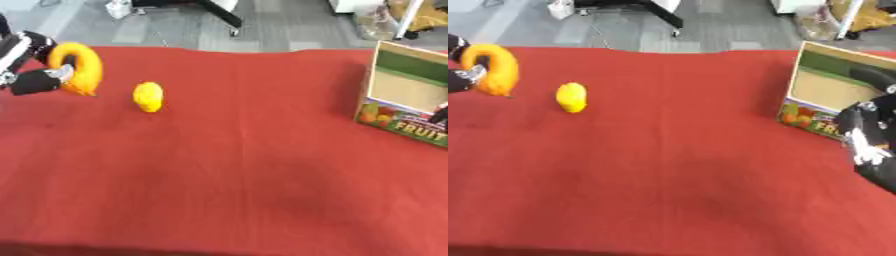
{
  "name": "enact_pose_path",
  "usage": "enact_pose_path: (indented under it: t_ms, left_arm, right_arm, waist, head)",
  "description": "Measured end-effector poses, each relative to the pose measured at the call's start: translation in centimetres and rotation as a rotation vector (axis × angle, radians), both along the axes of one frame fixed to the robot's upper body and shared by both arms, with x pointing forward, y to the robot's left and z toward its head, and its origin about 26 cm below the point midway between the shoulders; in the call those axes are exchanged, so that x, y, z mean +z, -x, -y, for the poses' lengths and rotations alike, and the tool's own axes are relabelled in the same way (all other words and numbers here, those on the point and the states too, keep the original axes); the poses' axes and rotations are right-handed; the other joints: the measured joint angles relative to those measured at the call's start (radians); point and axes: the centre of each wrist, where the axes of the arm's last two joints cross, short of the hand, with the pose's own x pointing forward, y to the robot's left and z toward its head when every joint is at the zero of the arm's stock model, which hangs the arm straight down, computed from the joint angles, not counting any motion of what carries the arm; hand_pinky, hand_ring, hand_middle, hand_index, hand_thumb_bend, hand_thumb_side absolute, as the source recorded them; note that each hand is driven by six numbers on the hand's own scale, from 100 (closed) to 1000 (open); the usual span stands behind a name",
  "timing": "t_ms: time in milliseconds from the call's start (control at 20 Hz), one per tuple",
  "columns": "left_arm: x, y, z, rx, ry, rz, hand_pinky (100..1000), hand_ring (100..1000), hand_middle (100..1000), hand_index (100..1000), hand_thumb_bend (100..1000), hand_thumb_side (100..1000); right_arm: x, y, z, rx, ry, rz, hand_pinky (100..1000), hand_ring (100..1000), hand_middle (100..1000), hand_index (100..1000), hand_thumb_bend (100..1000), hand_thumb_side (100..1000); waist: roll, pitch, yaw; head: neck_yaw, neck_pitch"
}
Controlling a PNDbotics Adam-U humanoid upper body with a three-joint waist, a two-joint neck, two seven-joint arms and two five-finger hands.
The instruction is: Pick up the objects with one hand, pass them to the other hand, and then place them into the box on the other side of the table.
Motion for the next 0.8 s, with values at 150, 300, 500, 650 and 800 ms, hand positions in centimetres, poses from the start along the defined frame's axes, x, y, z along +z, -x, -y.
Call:
enact_pose_path:
  t_ms: [150,300,500,650,800]
  left_arm:
    - [-1.1,-0.9,3.9,-0.123,0.133,-0.002,635,529,464,539,100,460]
    - [-1.9,-1.4,6.9,-0.222,0.222,-0.012,636,527,463,537,100,516]
    - [-3.7,-1.7,12.3,-0.415,0.361,-0.074,639,528,463,538,100,552]
    - [-4.8,-1.3,15.5,-0.561,0.436,-0.145,641,529,465,540,100,566]
    - [-5.5,-0.6,17.7,-0.695,0.473,-0.218,641,529,464,540,100,574]
  right_arm:
    - [0.4,-0.3,-0.4,0.038,-0.007,0.017,491,137,115,878,100,448]
    - [1.1,-0.7,-1.0,0.084,-0.007,0.041,492,141,118,879,100,430]
    - [2.7,-1.6,-2.2,0.195,0.012,0.101,492,143,120,882,100,414]
    - [4.0,-2.2,-3.3,0.294,0.055,0.156,491,141,119,883,100,405]
    - [5.2,-2.6,-4.3,0.387,0.125,0.211,488,139,118,884,100,397]
  waist:
    - [-0.001,0.0,-0.008]
    - [-0.005,0.0,-0.019]
    - [-0.009,0.0,-0.033]
    - [-0.011,0.0,-0.036]
    - [-0.011,0.0,-0.036]
  head:
    - [0.001,0.0]
    - [0.005,-0.001]
    - [0.011,-0.001]
    - [0.015,-0.001]
    - [0.015,-0.001]
